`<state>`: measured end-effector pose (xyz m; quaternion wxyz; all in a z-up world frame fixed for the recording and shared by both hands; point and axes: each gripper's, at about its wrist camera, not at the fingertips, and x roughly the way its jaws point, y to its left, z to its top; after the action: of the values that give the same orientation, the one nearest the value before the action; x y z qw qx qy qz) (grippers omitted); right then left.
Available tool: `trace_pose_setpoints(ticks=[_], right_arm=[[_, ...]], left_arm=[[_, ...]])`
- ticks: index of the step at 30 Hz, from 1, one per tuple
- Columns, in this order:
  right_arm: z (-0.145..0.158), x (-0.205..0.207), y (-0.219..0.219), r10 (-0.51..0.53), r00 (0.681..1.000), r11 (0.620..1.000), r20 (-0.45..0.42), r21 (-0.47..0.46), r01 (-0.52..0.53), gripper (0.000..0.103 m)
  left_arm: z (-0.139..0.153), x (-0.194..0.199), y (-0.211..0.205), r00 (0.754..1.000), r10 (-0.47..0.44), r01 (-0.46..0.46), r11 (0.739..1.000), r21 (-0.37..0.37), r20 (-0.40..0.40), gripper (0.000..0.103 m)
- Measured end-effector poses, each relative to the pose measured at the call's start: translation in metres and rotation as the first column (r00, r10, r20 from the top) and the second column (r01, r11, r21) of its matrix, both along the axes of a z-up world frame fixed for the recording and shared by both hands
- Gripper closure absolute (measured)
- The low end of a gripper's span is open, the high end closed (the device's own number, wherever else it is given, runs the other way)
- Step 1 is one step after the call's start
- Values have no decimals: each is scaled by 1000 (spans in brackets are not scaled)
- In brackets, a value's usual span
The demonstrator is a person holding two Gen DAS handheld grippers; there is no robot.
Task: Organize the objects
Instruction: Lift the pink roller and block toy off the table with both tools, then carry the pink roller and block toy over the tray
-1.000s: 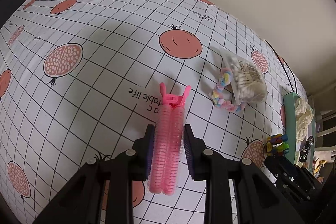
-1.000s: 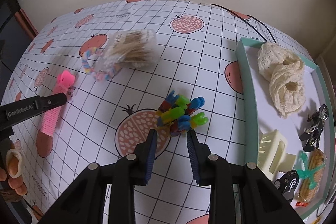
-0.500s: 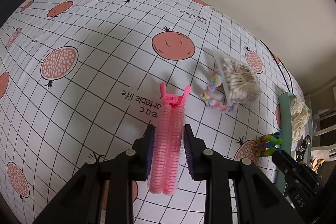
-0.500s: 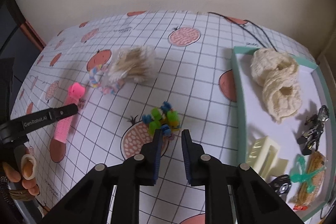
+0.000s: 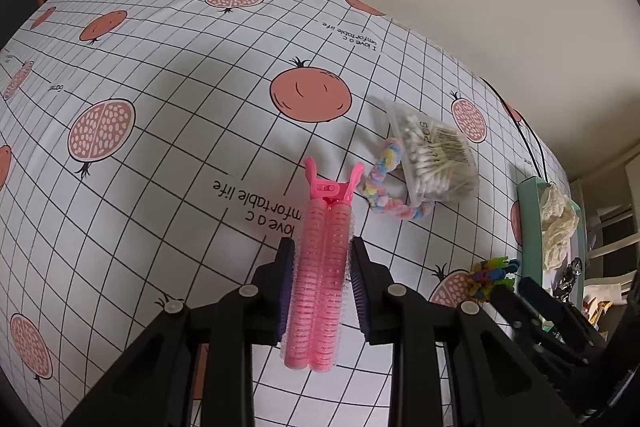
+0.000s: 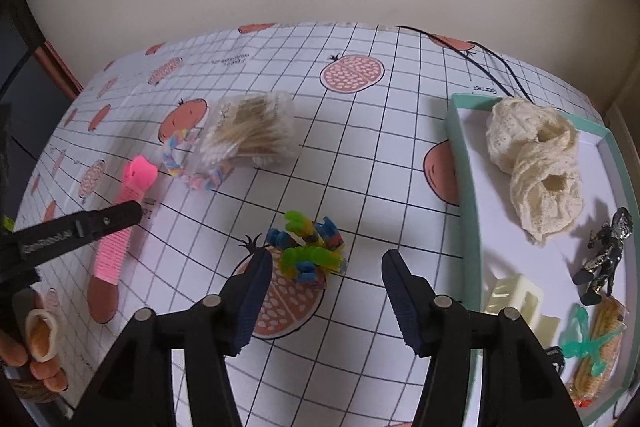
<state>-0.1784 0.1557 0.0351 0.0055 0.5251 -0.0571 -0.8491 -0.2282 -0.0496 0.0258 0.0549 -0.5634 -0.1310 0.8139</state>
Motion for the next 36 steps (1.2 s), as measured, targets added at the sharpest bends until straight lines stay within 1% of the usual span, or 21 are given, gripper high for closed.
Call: trace_pose_setpoints(ticks=[2, 3, 4, 5, 8, 10, 14, 21, 25, 29, 34, 36], right_arm=[[-4, -2, -3, 5, 1000, 1000, 8, -3, -5, 44], [-4, -3, -5, 7, 1000, 1000, 9, -3, -7, 50], [-5, -4, -6, 10, 1000, 1000, 9, 2, -10, 61], [-5, -4, -7, 13, 1000, 1000, 8, 8, -13, 65], [-4, -3, -9, 28, 1000, 1000, 6, 5, -28, 65], [-3, -2, -7, 19, 1000, 1000, 7, 7, -19, 65], [10, 1, 2, 5, 1000, 1000, -24, -27, -5, 65], [43, 11, 26, -27, 995, 998, -94, -60, 21, 65], [56, 16, 40, -49, 991, 998, -122, -52, 43, 65], [59, 23, 58, -74, 989, 996, -131, -60, 67, 65], [60, 33, 82, -99, 985, 994, -145, -49, 93, 65], [58, 37, 92, -110, 983, 993, -147, -52, 104, 65]], left_arm=[[-1, 0, 0, 1000, 0, 0, 1000, -1, 4, 75], [-2, -1, 0, 1000, 0, 0, 1000, -2, 5, 75], [-3, -1, -1, 1000, 1, -1, 1000, -3, 7, 75], [-4, -1, -2, 1000, 3, -3, 1000, -3, 9, 75], [-6, -2, -4, 1000, 7, -7, 1000, -5, 14, 75], [-6, -2, -4, 1000, 8, -8, 1000, -6, 15, 75], [-3, -1, -2, 1000, 13, -13, 1000, -3, 10, 75], [22, 4, 13, 999, -9, 10, 1000, 27, -51, 75], [37, 7, 33, 995, -49, 52, 998, 34, -89, 75], [51, 11, 61, 987, -102, 108, 993, 44, -122, 75], [55, 15, 101, 973, -187, 197, 978, 66, -134, 75], [54, 17, 117, 965, -228, 237, 970, 56, -133, 75]])
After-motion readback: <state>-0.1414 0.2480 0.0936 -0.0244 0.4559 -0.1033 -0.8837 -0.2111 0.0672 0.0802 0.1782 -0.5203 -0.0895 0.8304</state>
